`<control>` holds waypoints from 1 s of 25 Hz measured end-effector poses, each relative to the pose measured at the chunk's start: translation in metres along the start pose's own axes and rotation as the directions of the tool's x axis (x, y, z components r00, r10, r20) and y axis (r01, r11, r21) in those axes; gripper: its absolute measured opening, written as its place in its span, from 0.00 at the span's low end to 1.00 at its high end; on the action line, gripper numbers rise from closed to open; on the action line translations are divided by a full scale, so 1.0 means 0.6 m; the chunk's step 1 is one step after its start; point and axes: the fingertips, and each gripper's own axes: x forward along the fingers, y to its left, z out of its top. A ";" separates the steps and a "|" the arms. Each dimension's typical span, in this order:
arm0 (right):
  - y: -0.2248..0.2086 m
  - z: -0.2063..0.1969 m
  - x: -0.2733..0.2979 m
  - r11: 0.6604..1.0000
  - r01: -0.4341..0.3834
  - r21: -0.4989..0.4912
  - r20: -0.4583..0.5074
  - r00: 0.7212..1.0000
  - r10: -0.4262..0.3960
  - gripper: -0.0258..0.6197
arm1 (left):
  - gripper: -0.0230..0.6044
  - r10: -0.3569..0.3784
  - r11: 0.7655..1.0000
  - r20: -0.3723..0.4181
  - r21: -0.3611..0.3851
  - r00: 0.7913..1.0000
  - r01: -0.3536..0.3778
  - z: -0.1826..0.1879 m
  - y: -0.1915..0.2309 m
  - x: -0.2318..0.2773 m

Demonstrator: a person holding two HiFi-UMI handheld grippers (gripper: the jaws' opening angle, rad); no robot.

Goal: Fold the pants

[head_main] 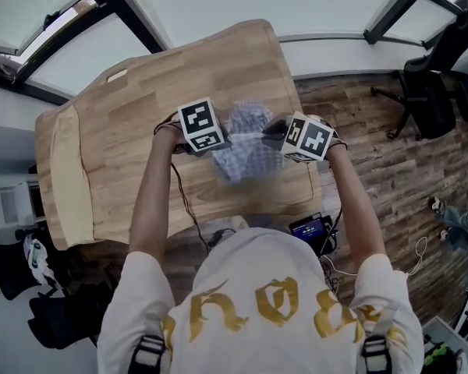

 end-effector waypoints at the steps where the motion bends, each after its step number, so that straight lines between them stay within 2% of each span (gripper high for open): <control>1: -0.012 -0.001 0.004 1.000 -0.013 0.009 -0.001 1.000 0.013 0.14 | 0.14 0.003 1.000 -0.005 -0.004 1.000 -0.003 0.000 0.014 0.000; 7: -0.083 -0.019 0.050 0.991 -0.107 0.077 -0.012 0.994 0.108 0.14 | 0.14 0.002 1.000 -0.079 -0.018 0.997 -0.004 -0.009 0.104 0.025; 11: -0.125 -0.041 0.073 0.985 -0.135 0.107 -0.053 0.989 0.141 0.14 | 0.14 0.016 0.999 -0.085 -0.040 0.996 -0.020 -0.009 0.156 0.052; 16: -0.169 -0.083 0.116 0.963 -0.179 0.201 -0.060 0.979 0.195 0.14 | 0.15 0.050 0.997 -0.113 -0.051 0.992 -0.056 -0.014 0.206 0.095; 21: -0.203 -0.123 0.173 0.948 -0.172 0.269 -0.094 0.974 0.204 0.14 | 0.15 0.048 0.993 -0.146 -0.098 0.988 -0.062 -0.031 0.251 0.135; 25: -0.208 -0.150 0.204 0.946 -0.148 0.287 -0.117 0.975 0.188 0.14 | 0.15 0.020 0.985 -0.121 -0.166 0.992 -0.040 -0.037 0.268 0.172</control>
